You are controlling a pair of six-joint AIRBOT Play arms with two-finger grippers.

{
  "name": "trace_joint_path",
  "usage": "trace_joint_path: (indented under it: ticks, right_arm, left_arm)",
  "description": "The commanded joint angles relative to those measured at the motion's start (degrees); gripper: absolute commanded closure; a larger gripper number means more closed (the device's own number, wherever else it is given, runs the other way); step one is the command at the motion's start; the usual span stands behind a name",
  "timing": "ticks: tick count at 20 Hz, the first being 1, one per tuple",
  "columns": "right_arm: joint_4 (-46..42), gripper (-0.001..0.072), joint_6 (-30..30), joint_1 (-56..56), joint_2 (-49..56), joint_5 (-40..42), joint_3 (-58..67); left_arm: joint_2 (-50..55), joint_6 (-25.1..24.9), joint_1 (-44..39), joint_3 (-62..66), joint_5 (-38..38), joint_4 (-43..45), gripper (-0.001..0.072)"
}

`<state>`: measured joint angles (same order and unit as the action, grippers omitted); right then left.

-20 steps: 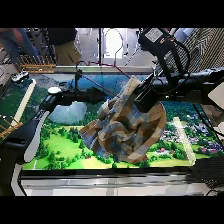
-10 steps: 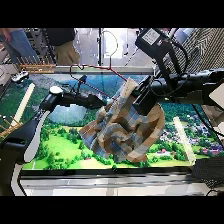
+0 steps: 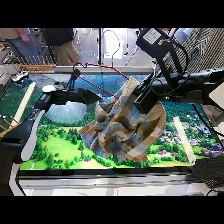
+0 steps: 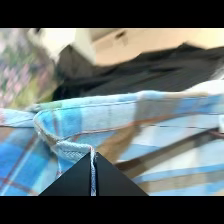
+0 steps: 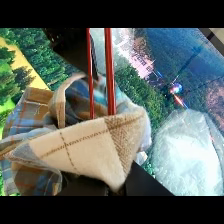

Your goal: Fold the clothes and pants, and hang the long-sleeved shirts on hangers.

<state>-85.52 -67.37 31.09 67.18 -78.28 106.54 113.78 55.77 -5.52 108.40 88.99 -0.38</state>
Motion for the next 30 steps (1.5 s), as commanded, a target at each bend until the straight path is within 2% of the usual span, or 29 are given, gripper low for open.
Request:
trace_joint_path:
  ticks: [1, 6, 9, 12, 22, 30]
  right_arm:
    - [-1.31, 0.0677, -1.18, 0.02, -0.04, 0.02, 0.00]
    - [-1.33, 0.0677, -1.14, 0.02, 0.02, -0.46, -0.02]
    - [-1.95, 0.0678, -1.11, 0.02, 0.63, -3.30, -0.13]
    - [-3.58, 0.0678, -0.55, 0.02, 2.45, -6.45, -0.17]
    - [-9.99, 0.0678, 0.17, -0.02, 4.13, -3.63, -0.17]
    - [-15.26, 0.0679, 4.00, 0.04, 4.28, -7.85, -0.17]
  left_arm:
    - [-0.09, -0.90, 4.17, 0.07, -0.55, -4.87, 0.0701]
    - [-0.83, -2.60, 9.11, 0.07, -10.27, -5.77, 0.0701]
    - [-1.11, -4.85, 9.51, 0.07, -9.88, -9.68, 0.0701]
    - [-1.95, -5.70, 9.51, 0.07, -9.92, -9.77, 0.0701]
    - [-2.97, -5.70, 10.93, 0.07, -10.36, -7.65, 0.0700]
    - [-2.99, -5.66, 11.52, 0.07, -12.83, -6.73, 0.0700]
